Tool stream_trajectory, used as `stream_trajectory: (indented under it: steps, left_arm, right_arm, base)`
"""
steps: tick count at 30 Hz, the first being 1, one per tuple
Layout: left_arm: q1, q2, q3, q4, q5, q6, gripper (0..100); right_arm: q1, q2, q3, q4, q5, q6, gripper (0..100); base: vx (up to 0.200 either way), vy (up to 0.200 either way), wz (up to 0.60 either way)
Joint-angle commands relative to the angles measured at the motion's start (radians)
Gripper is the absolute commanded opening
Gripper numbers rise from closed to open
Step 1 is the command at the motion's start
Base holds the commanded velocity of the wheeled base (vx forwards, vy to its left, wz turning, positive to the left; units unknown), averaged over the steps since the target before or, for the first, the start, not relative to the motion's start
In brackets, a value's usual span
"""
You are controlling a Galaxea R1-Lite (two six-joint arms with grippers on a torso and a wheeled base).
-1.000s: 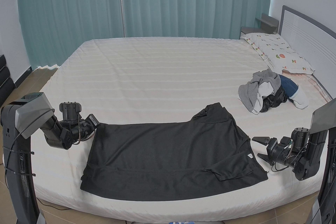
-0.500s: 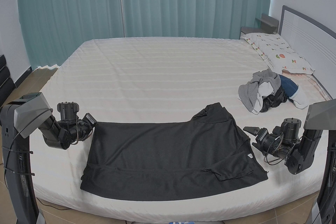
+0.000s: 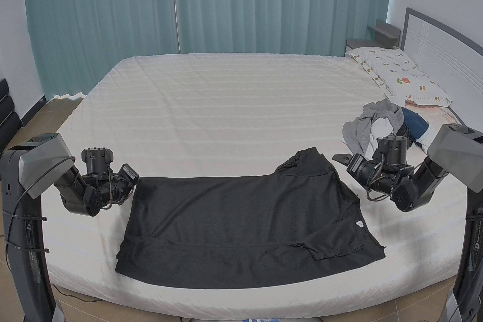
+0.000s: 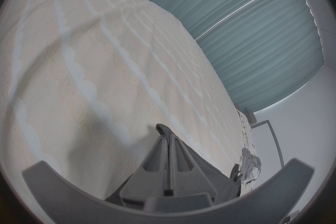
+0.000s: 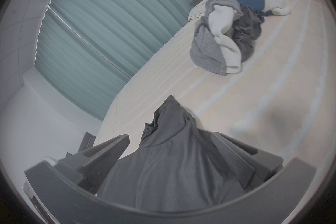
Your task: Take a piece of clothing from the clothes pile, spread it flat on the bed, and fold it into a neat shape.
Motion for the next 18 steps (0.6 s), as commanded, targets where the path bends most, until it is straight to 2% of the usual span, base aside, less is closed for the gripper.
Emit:
stream_trajectory:
  steps: [1,3,18]
  left_arm:
    - [0.0,-0.007,0.028,-0.028,-0.01,-0.005,0]
    - [0.0,-0.004,0.044,-0.065,-0.011,-0.005,0]
    - [0.001,-0.001,0.044,-0.075,-0.014,-0.008,0]
  right_arm:
    - [0.026,0.157,-0.219,0.149,-0.066,-0.034,100]
    - [0.034,0.192,-0.276,0.184,-0.1,-0.036,100]
    - [0.032,0.232,-0.339,0.175,-0.092,-0.042,100]
  base:
    - [0.0,0.0,0.0]
    - [0.0,0.0,0.0]
    - [0.0,0.0,0.0]
